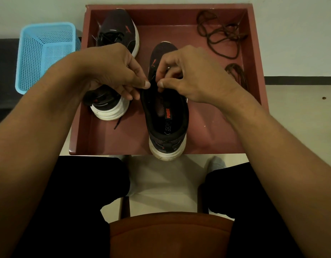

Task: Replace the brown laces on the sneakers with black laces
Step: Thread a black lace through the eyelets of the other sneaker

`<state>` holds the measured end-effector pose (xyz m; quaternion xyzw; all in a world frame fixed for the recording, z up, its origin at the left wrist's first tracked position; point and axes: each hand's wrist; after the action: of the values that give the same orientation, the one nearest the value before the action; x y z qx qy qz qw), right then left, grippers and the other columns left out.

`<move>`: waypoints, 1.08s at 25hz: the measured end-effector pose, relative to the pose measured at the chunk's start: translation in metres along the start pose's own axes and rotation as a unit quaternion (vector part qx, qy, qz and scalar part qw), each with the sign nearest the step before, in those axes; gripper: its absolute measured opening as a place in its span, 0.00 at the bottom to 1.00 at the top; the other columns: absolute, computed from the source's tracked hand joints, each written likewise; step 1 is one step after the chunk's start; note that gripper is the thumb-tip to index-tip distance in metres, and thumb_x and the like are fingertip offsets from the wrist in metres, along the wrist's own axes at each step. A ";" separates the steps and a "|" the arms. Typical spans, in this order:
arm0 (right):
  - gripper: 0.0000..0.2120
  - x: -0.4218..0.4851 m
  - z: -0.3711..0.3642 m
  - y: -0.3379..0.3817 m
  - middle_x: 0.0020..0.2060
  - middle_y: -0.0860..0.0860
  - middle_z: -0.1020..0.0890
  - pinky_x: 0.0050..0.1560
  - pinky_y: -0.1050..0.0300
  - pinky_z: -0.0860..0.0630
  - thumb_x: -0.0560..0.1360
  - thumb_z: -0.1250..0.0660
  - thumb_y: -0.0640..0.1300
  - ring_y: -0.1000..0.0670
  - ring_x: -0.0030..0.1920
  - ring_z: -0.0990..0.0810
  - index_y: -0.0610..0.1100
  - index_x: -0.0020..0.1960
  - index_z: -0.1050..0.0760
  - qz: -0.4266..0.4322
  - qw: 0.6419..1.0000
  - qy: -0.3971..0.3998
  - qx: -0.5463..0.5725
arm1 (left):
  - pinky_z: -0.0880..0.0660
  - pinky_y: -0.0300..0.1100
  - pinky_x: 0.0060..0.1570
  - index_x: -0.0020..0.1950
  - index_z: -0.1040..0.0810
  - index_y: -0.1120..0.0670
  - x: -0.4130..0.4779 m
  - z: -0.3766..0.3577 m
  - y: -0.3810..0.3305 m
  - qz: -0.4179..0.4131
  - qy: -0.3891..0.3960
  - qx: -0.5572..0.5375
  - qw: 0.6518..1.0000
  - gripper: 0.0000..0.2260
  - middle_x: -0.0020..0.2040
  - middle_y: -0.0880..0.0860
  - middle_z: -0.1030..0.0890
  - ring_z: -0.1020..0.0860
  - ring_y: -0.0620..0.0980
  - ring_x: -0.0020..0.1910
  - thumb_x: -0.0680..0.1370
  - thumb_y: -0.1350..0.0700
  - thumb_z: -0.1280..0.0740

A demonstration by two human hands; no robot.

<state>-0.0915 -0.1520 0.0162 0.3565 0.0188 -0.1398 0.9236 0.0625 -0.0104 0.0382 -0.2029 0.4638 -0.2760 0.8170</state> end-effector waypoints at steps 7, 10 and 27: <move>0.05 0.005 -0.024 0.011 0.44 0.60 0.15 0.64 0.46 0.24 0.74 0.22 0.55 0.55 0.54 0.18 0.57 0.48 0.14 -0.051 0.996 -0.064 -0.044 | 0.19 0.33 0.33 0.51 0.14 0.60 -0.001 -0.001 -0.001 0.003 -0.008 0.007 1.000 0.06 0.37 0.57 0.13 0.14 0.46 0.33 0.78 0.58 0.26; 0.06 0.005 -0.026 0.011 0.43 0.61 0.15 0.62 0.50 0.33 0.73 0.23 0.58 0.55 0.55 0.19 0.58 0.47 0.15 -0.081 0.989 -0.091 -0.084 | 0.19 0.33 0.34 0.51 0.14 0.60 -0.001 -0.001 0.000 -0.002 -0.013 0.005 1.000 0.05 0.37 0.56 0.13 0.14 0.46 0.34 0.78 0.58 0.26; 0.07 0.003 -0.026 0.005 0.49 0.59 0.15 0.58 0.51 0.42 0.76 0.25 0.59 0.54 0.62 0.24 0.58 0.50 0.16 -0.096 0.984 -0.101 -0.108 | 0.16 0.37 0.37 0.49 0.15 0.61 -0.002 -0.002 0.000 -0.014 -0.014 -0.010 1.000 0.03 0.36 0.57 0.14 0.17 0.45 0.30 0.78 0.61 0.26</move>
<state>-0.0854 -0.1322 -0.0001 0.2350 -0.0255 -0.2604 0.9361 0.0601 -0.0093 0.0388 -0.2216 0.4523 -0.2794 0.8175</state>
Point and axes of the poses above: each hand's wrist, its own x-axis towards the middle knuckle, its own z-axis out of the back of the hand, y = z × x
